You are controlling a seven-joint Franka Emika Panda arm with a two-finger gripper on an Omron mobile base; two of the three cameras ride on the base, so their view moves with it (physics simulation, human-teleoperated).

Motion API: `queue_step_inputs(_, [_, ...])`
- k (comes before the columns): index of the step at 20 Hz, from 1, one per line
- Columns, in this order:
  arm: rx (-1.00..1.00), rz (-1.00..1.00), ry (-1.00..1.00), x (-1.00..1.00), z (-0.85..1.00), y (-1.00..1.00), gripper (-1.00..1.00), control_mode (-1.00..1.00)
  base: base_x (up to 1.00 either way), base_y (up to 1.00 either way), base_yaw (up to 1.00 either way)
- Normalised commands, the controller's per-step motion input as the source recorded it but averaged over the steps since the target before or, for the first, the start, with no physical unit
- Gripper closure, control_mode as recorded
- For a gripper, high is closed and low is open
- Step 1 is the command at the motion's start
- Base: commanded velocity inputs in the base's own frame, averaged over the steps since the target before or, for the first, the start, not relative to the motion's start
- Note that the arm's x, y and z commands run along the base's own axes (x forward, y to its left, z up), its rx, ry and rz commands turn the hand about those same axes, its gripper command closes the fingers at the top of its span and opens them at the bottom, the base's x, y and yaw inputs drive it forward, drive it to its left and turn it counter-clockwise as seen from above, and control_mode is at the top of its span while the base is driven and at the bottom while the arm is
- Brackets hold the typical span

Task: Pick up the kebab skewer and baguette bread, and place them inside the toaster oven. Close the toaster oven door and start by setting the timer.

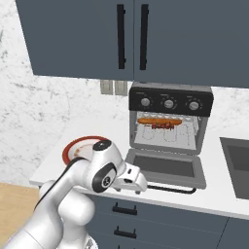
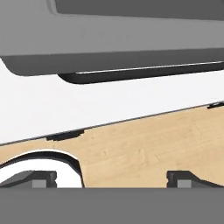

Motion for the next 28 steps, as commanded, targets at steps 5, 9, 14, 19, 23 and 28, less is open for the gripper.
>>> queue_step_inputs(5, [0.02, 0.0, 0.0, 0.04, -0.23, -0.18, -1.0, -1.0, 0.0, 0.0, 0.0])
queue_step_inputs(9, [0.02, 0.0, 0.0, 0.17, -0.28, -0.18, -1.0, -1.0, 0.0, 0.0, 0.0])
queue_step_inputs(14, [0.02, 0.0, -0.01, 0.24, -0.23, -0.05, -1.0, -1.0, 0.0, 0.0, 0.0])
queue_step_inputs(19, [0.02, 0.0, -0.01, 0.19, -0.16, -0.04, -1.0, -1.0, 0.0, 0.0, 0.0])
queue_step_inputs(23, [0.02, 0.0, -0.01, 0.19, -0.14, 0.0, -1.0, -1.0, 0.0, 0.0, 0.0])
queue_step_inputs(28, [0.02, 0.0, -0.01, 0.16, -0.14, 0.0, -1.0, -1.0, 0.0, 0.0, 0.0])
